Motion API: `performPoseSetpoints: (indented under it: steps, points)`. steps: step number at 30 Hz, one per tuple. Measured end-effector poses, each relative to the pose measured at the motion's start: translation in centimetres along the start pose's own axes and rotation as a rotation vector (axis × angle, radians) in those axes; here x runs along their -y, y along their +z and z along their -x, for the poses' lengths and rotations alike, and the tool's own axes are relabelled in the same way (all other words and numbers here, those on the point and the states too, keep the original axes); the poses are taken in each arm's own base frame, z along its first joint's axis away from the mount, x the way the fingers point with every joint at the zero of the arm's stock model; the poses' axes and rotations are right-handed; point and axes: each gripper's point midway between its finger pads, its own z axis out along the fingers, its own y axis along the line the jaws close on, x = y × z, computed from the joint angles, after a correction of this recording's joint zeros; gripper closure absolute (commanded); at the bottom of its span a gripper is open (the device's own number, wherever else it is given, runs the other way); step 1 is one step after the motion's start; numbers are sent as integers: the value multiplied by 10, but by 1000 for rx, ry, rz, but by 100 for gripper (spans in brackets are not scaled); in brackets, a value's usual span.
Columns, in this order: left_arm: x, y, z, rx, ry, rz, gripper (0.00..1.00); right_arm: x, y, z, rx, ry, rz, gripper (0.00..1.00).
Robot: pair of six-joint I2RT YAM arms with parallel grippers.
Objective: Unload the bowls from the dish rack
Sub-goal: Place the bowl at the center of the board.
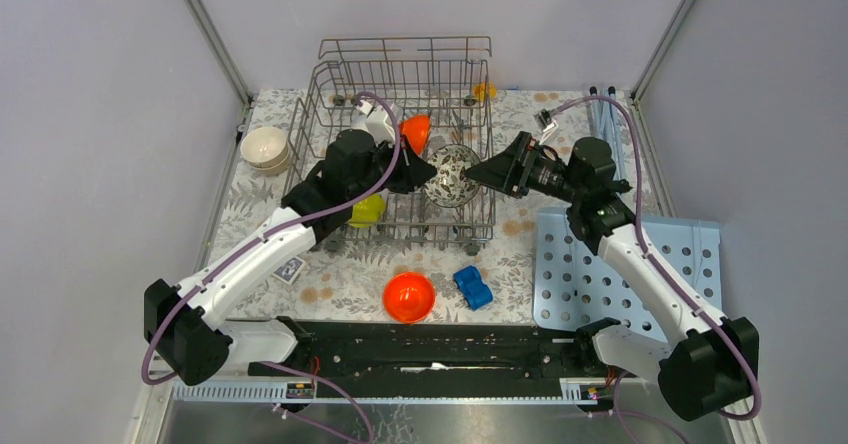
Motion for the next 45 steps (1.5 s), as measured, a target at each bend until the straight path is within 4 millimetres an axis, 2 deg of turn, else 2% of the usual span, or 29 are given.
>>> performPoseSetpoints:
  steps: [6, 9, 11, 14, 17, 19, 21, 26, 30, 32, 39, 45]
  points:
    - [-7, -3, 2, 15, -4, 45, 100, 13, -8, 5, 14, -42, -146, 0]
    - [-17, -11, 7, 42, 8, 106, 100, 9, -21, 16, 61, -106, -240, 2]
    - [-23, -16, 11, 58, 20, 144, 100, -1, -30, 25, 97, -161, -289, 7]
    - [-33, -22, 14, 72, 33, 209, 100, -27, -35, 33, 122, -272, -371, 15]
    - [-43, -26, 15, 71, 46, 263, 100, -60, -22, 30, 102, -389, -409, 25]
    - [-48, -29, 13, 64, 53, 300, 100, -70, -11, 25, 81, -457, -453, 30]
    - [-53, -32, 11, 49, 59, 337, 100, -66, -1, 19, 50, -503, -511, 34]
    - [-53, -39, 10, 16, 70, 387, 100, -18, 21, 2, -67, -579, -711, 44]
    - [-50, -44, 11, 4, 74, 396, 100, 8, 31, -10, -140, -601, -781, 51]
    - [-49, -45, 10, -1, 75, 397, 100, 12, 35, -11, -153, -608, -792, 54]
    - [-50, -47, 4, -26, 77, 406, 100, 6, 45, -7, -141, -610, -780, 70]
    - [-49, -48, 1, -30, 64, 396, 100, 16, 51, -11, -164, -607, -798, 71]
